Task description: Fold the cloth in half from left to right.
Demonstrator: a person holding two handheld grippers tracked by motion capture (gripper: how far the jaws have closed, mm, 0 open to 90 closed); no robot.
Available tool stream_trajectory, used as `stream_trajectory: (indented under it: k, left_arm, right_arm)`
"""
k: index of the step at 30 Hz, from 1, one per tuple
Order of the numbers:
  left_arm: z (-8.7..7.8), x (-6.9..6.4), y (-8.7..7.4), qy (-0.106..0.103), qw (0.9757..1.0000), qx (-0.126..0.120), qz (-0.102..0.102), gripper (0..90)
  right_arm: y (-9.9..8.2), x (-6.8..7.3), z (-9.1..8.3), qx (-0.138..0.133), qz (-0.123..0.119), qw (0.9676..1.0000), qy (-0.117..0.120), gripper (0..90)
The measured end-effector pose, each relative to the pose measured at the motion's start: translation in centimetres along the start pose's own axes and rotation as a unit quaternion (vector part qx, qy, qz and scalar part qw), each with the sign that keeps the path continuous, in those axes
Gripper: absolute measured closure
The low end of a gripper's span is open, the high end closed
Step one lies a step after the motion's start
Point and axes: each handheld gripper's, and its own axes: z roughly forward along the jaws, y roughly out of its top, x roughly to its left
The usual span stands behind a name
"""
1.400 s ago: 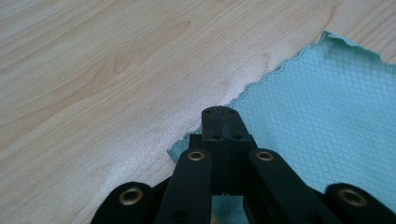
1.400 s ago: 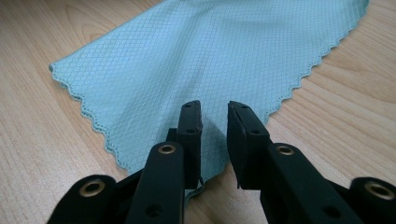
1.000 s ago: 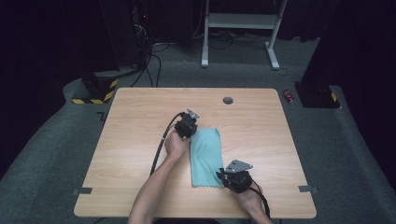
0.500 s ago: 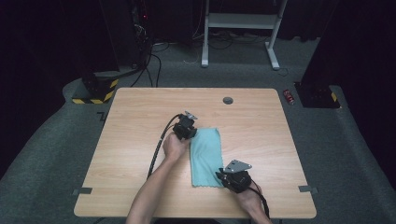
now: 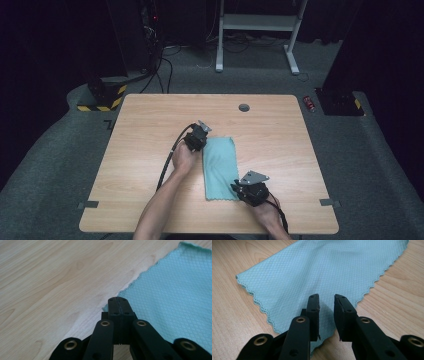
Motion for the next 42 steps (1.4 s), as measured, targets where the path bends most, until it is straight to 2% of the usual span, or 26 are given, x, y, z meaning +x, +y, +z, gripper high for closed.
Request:
stream_trajectory:
  k: [2, 5, 6, 7, 8, 11, 13, 15, 18, 19, 21, 24, 26, 27, 31, 33, 36, 40, 42]
  left_arm:
    - [-0.5, 0.5, -0.1, -0.011, 0.9998, -0.009, -0.014, 90.0]
    - [-0.8, 0.3, -0.2, -0.029, 0.9992, -0.015, -0.023, 90.0]
    - [-0.9, 0.0, -0.2, -0.037, 0.9987, -0.025, -0.024, 87.9]
    - [-0.9, -0.3, -0.1, -0.046, 0.9982, -0.028, -0.027, 78.8]
    - [-0.8, -0.8, -0.1, -0.057, 0.9976, -0.032, -0.026, 74.2]
    - [-0.7, -1.9, -0.5, -0.046, 0.9986, -0.026, -0.003, 66.6]
    - [-0.6, -1.8, -1.1, -0.031, 0.9994, -0.016, 0.006, 64.3]
    - [-0.8, -1.0, -1.8, -0.028, 0.9994, -0.016, -0.011, 62.7]
    - [-1.4, 0.4, -2.6, -0.011, 0.999, -0.014, -0.04, 62.8]
    - [-1.8, 0.7, -2.9, -0.012, 0.9986, -0.014, -0.049, 62.7]
    - [-2.8, 0.7, -3.4, -0.027, 0.9971, -0.033, -0.063, 61.2]
    - [-4.6, -0.5, -3.9, -0.061, 0.9951, -0.056, -0.054, 57.2]
    - [-5.8, -1.9, -4.4, -0.093, 0.9927, -0.063, -0.044, 53.7]
    - [-6.4, -2.8, -4.8, -0.106, 0.9917, -0.065, -0.031, 52.7]
    - [-7.8, -5.6, -6.0, -0.135, 0.9891, -0.06, -0.001, 50.8]
    - [-8.2, -6.3, -6.5, -0.139, 0.9887, -0.057, 0.008, 50.8]
    - [-8.8, -7.2, -7.6, -0.137, 0.989, -0.055, 0.011, 50.3]
    - [-9.6, -8.0, -8.8, -0.144, 0.9876, -0.063, -0.002, 49.6]
    - [-9.7, -8.4, -9.2, -0.135, 0.9889, -0.061, 0.005, 49.3]
  right_arm:
    - [0.0, 0.0, 0.0, 0.0, 0.001, 1.0, 0.0, 74.5]
    - [0.0, 0.0, 0.1, -0.001, 0.002, 1.0, -0.001, 73.9]
    - [0.0, 0.0, 0.1, -0.002, 0.002, 1.0, -0.001, 73.5]
    - [0.0, 0.0, 0.1, -0.002, 0.003, 1.0, 0.0, 73.0]
    - [0.0, 0.0, 0.2, -0.004, 0.003, 1.0, 0.0, 72.6]
    - [0.0, -0.1, 0.2, -0.003, 0.004, 1.0, 0.0, 72.1]
    - [0.0, -0.1, 0.2, -0.003, 0.005, 1.0, 0.003, 71.6]
    - [0.0, -0.2, 0.2, -0.003, 0.008, 0.9999, 0.005, 71.1]
    - [-0.1, -0.3, 0.2, -0.006, 0.007, 1.0, 0.004, 69.3]
    - [-0.1, -0.3, 0.1, -0.006, 0.007, 1.0, 0.003, 68.7]
    - [-0.2, -0.3, 0.1, -0.008, 0.006, 1.0, -0.001, 68.5]
    - [-0.3, -0.3, -0.1, -0.012, 0.005, 0.9999, -0.001, 68.5]
    - [-0.2, -0.3, -0.3, -0.014, 0.005, 0.9999, 0.001, 68.4]
    - [-0.2, -0.3, -0.4, -0.016, 0.005, 0.9999, 0.002, 68.3]
    - [-0.2, -0.3, -0.5, -0.017, 0.004, 0.9998, 0.006, 67.8]
    - [-0.2, -0.3, -0.5, -0.015, 0.006, 0.9999, 0.006, 67.5]
    - [-0.2, -0.2, -0.6, -0.015, 0.005, 0.9998, 0.01, 67.1]
    - [-0.2, -0.1, -0.7, -0.013, 0.003, 0.9998, 0.014, 66.4]
    - [-0.3, 0.0, -0.6, -0.013, 0.0, 0.9998, 0.017, 66.0]
